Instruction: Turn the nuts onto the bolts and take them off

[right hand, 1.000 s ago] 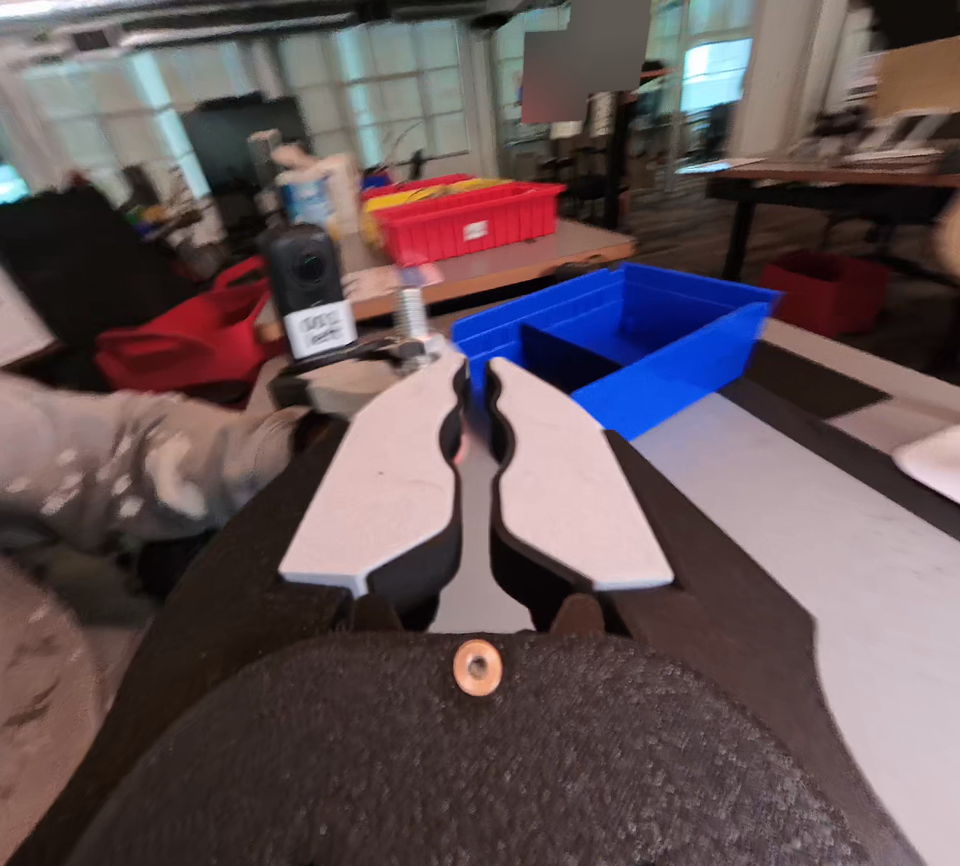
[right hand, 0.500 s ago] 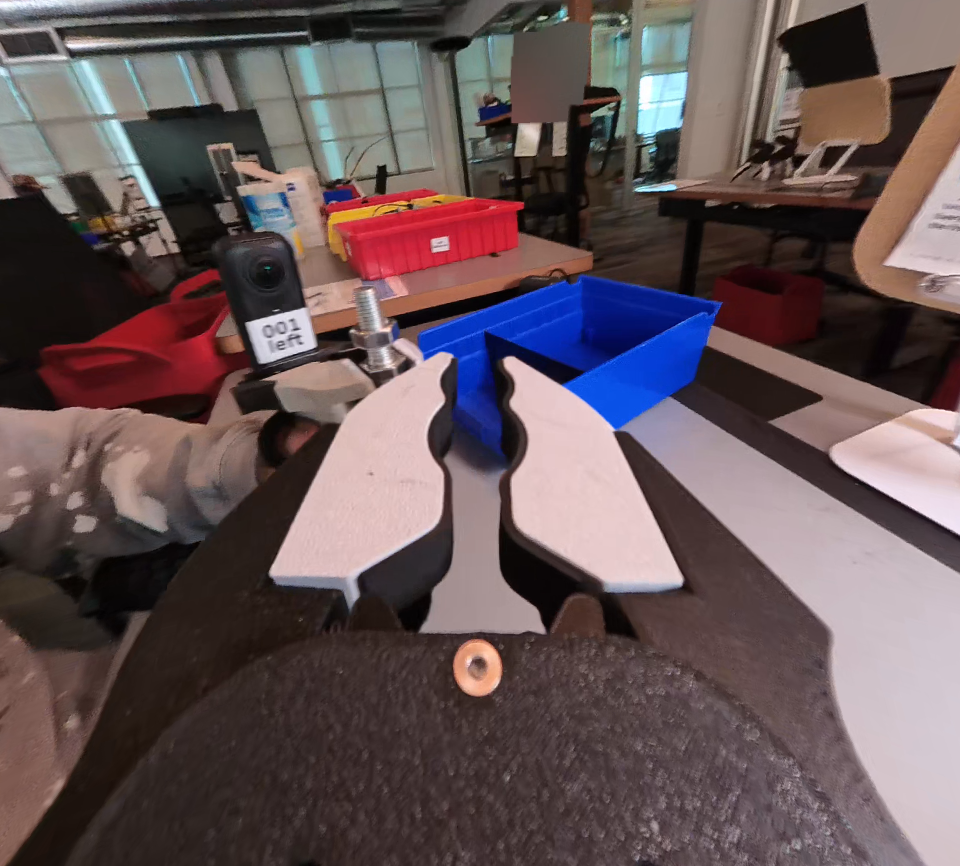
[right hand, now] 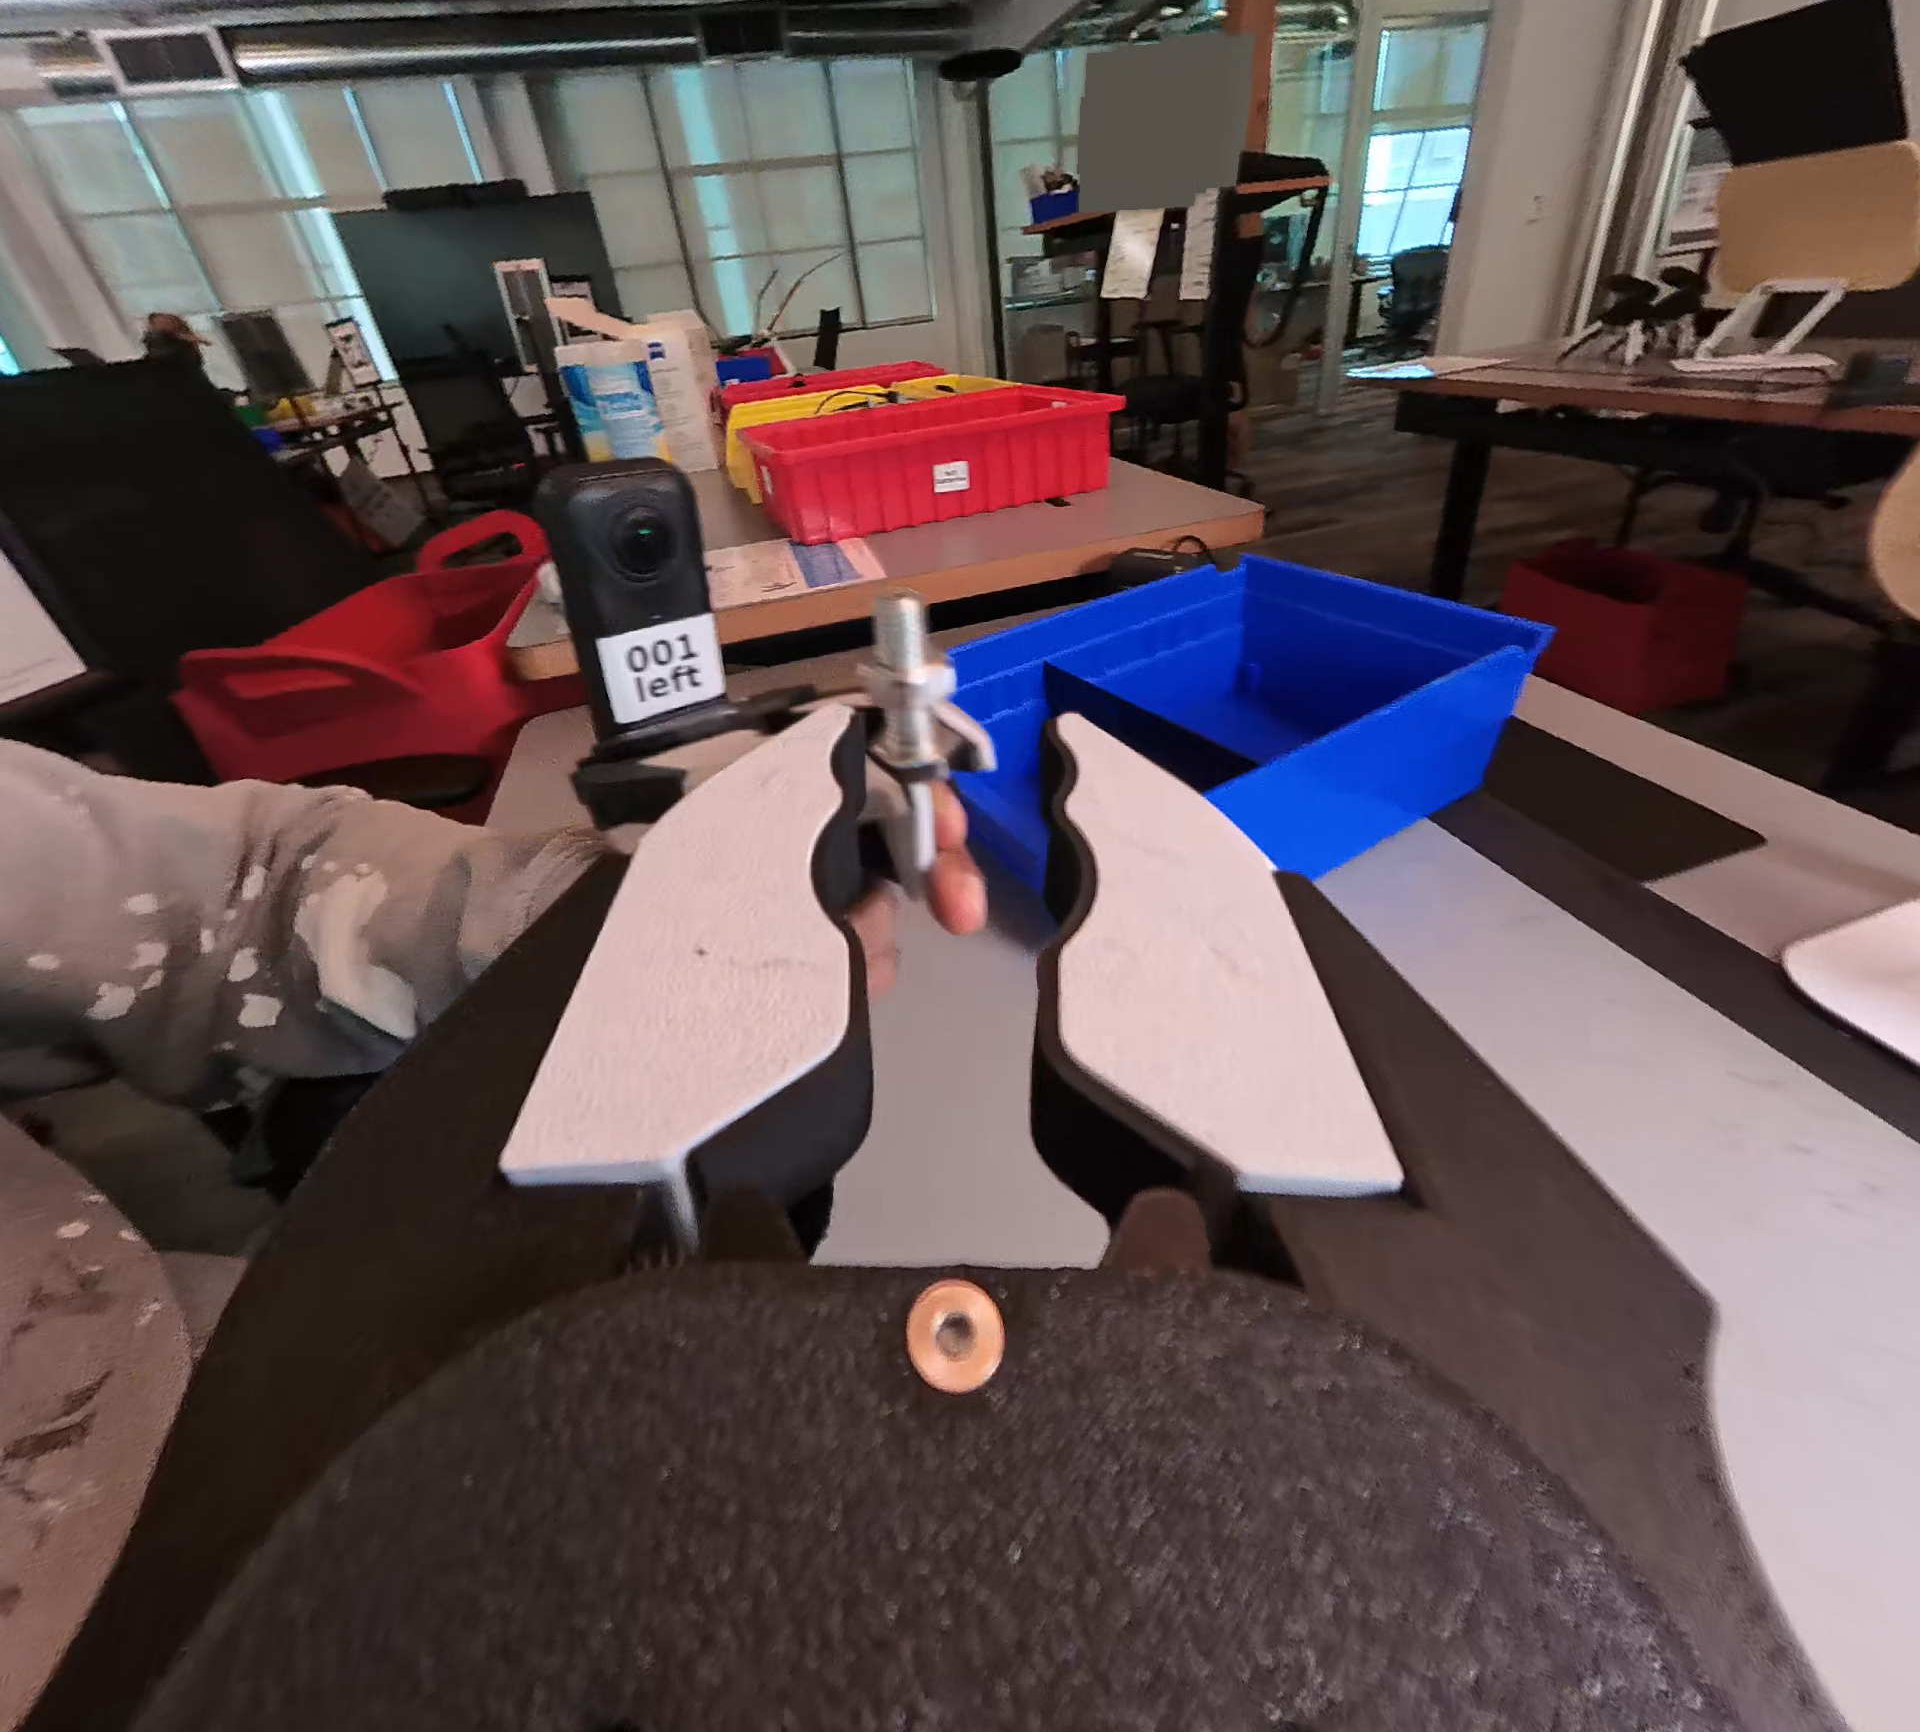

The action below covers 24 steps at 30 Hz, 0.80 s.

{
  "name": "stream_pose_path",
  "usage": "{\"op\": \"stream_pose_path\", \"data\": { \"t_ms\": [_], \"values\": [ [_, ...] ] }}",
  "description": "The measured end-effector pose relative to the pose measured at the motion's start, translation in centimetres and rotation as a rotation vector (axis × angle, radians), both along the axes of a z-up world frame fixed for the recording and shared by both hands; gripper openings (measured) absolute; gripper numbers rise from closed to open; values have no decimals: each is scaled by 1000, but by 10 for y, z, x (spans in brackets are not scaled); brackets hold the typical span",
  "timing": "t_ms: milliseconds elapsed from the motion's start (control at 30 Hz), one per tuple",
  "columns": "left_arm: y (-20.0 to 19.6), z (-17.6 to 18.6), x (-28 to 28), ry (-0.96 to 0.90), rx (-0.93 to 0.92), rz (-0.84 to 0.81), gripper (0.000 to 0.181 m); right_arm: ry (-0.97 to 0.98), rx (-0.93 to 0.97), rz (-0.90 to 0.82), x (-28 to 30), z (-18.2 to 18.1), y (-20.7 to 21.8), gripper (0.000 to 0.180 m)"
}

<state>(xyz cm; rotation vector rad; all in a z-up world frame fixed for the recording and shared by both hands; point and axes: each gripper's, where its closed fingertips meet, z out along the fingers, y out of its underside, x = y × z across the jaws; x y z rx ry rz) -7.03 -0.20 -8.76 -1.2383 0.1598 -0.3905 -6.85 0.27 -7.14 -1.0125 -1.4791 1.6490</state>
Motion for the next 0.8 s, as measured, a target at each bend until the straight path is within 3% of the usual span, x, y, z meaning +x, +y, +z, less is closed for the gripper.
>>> {"op": "stream_pose_path", "data": {
  "t_ms": [133, 200, 233, 433, 533, 600, 633, 800],
  "values": [
    [1, -1, 5, 14, -6, 0, 18, -11, -7, -10, -6, -2, -2, 35],
    [-2, 2, 6, 6, 10, -22, 18, -12, -58, -114, -9, -3, 26, 6],
    [-3, 4, 6, 17, 16, -15, 18, -11, -62, -139, -8, -4, 37, 5],
    [1, -1, 4, 10, -10, -3, 18, -3, -10, 10, -1, -1, -1, 34],
    [2, -2, 6, 16, -18, 9, 18, -3, 12, -7, -4, -2, -2, 34],
    [-2, 2, 5, -2, 1, -16, 18, 5, -35, -103, -7, 0, 21, 8],
    [-2, 4, 4, 11, 5, -2, 18, 11, -43, -121, -6, 1, 30, 8],
    [2, -2, 3, 12, -16, 16, 18, 17, -7, -9, 1, 4, 2, 32]
  ]
}}
